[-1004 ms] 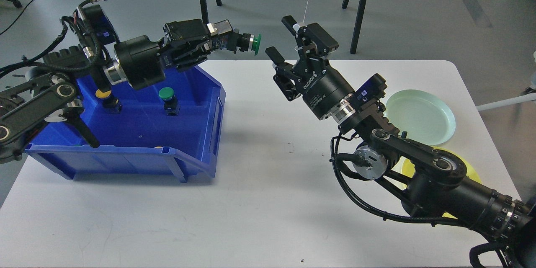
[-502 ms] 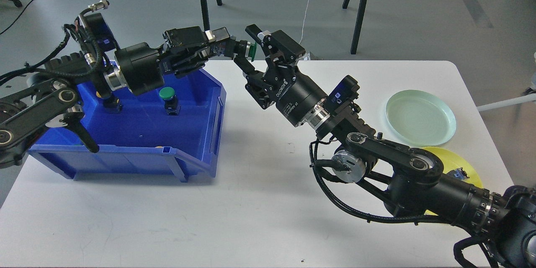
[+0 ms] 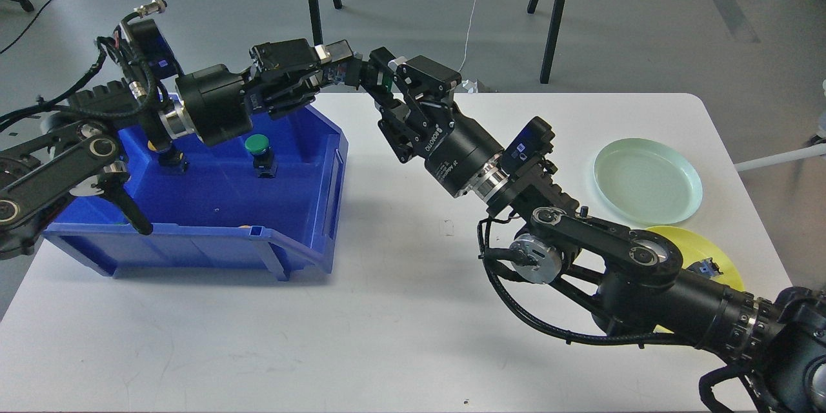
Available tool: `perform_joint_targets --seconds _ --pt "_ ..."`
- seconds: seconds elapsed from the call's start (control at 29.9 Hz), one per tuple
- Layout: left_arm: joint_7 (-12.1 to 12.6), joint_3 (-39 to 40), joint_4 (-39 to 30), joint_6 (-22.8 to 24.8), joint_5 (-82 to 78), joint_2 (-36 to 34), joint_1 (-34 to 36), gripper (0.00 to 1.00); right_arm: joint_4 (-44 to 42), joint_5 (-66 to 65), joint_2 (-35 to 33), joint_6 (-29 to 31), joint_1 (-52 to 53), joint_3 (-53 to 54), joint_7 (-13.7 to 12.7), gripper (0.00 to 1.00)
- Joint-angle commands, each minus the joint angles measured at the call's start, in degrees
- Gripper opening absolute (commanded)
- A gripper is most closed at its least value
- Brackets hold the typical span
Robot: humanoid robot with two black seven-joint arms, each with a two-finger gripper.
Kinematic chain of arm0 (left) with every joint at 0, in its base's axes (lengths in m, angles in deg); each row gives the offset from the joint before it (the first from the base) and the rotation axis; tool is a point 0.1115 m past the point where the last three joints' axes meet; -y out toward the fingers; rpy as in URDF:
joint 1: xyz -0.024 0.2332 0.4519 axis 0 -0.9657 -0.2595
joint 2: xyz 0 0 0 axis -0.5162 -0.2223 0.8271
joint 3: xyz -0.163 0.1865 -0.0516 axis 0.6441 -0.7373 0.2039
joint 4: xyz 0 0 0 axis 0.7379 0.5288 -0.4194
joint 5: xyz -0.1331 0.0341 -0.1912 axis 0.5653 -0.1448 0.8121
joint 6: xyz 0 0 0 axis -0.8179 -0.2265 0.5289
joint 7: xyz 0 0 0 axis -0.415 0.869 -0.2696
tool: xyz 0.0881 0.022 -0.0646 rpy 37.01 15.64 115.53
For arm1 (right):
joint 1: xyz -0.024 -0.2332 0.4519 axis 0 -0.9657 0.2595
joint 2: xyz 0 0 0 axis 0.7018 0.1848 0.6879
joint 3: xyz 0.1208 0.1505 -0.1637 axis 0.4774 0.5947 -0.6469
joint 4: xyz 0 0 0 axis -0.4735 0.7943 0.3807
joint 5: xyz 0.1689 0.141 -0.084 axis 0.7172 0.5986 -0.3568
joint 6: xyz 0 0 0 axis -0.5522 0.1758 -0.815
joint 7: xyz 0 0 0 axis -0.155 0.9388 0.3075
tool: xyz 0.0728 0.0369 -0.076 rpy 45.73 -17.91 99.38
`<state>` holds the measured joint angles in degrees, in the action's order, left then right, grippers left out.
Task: Pass button and place on color plate
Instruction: 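Grasp the green button with the right gripper, release with left, then lower the green button onto the pale green plate with the right gripper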
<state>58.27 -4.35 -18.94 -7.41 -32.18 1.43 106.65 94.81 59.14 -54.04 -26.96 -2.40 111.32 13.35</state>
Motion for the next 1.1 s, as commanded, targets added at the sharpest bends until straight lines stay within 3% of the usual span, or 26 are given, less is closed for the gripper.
perform_joint_targets --seconds 0.0,0.1,0.3,0.37,0.47,0.6,0.77,0.87,1.0,1.07 --pt "0.0 0.2 0.1 0.0 0.0 0.0 0.0 0.44 0.1 0.3 0.0 -1.9 -0.3 0.0 0.0 0.0" --pt "0.0 0.3 0.0 0.0 0.3 0.0 0.1 0.75 0.1 0.3 -0.6 -2.2 -0.4 0.0 0.0 0.0" --pt "0.0 0.3 0.1 0.0 0.2 -1.3 0.3 0.89 1.8 0.4 -5.2 -2.8 -1.0 0.7 0.0 0.0" --pt "0.0 0.3 0.2 0.0 -0.2 -3.1 1.0 0.91 3.5 0.4 -8.6 -4.1 -2.0 1.4 0.0 0.0" --pt "0.0 0.3 0.3 0.0 -6.1 -9.0 2.0 0.93 7.5 0.1 -19.8 -5.9 -4.4 2.2 0.0 0.0" --pt "0.0 0.3 0.2 0.0 -23.0 -15.0 3.9 0.93 11.7 -0.3 -36.3 -6.1 -9.2 5.0 0.0 0.0" --pt "0.0 -0.4 0.3 0.0 -43.4 -17.4 5.4 0.94 9.5 -1.3 -52.0 -5.9 -13.9 5.1 0.0 0.0" --pt "0.0 -0.5 0.3 0.0 -56.8 -17.4 5.0 0.94 5.8 -1.9 -55.4 -5.7 -16.8 4.8 0.0 0.0" --pt "0.0 -3.9 1.0 0.0 -68.0 -16.7 5.0 0.94 0.8 -2.0 -55.2 -5.3 -19.4 3.7 0.0 0.0" --pt "0.0 -6.8 4.5 0.0 -69.4 -15.5 5.2 0.93 -2.5 -2.2 -53.7 -5.3 -19.7 1.5 0.0 0.0"
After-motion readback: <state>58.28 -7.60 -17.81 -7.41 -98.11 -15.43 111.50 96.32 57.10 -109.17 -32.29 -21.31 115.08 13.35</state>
